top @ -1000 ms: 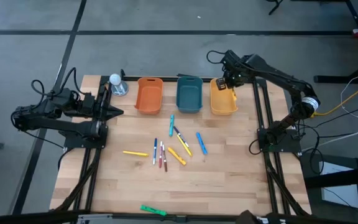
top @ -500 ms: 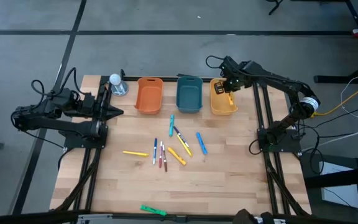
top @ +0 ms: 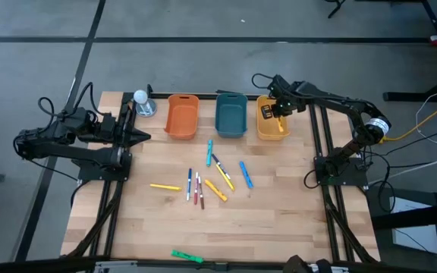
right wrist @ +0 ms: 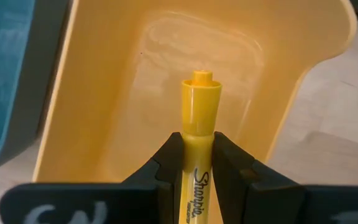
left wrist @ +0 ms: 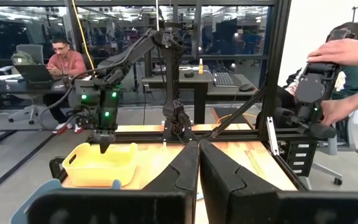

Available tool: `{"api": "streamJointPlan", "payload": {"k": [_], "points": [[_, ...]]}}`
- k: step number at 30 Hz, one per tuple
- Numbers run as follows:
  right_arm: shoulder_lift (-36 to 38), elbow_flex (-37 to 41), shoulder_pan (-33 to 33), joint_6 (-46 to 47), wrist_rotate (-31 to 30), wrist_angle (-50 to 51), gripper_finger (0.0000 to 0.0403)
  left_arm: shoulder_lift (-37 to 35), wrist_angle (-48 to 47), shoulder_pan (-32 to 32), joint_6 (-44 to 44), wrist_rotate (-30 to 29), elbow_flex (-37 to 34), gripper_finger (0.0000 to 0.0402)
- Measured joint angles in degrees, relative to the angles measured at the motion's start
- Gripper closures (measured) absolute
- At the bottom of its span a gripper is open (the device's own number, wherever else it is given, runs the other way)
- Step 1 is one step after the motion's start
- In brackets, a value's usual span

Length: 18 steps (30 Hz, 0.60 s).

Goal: Pick & Place Markers
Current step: Put the right yellow highlighter pen into the yellow bin

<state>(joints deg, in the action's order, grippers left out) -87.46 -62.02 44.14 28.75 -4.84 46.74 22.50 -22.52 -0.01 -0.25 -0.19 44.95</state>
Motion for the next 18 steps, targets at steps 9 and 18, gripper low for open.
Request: {"api": "streamJointPlan", "payload": {"k": [9,18], "points": [[0.0,1.6,0.0,-0.1,-0.1,-3.2,0.0338,0.0,0.0,0.0,0.0,0.0,0.0,0.0393],[0.0,1.6,0.0,0.6,-0.1,-3.6,0.0338,0.0,0.0,0.0,0.0,0.0,0.0,0.0389]]}}
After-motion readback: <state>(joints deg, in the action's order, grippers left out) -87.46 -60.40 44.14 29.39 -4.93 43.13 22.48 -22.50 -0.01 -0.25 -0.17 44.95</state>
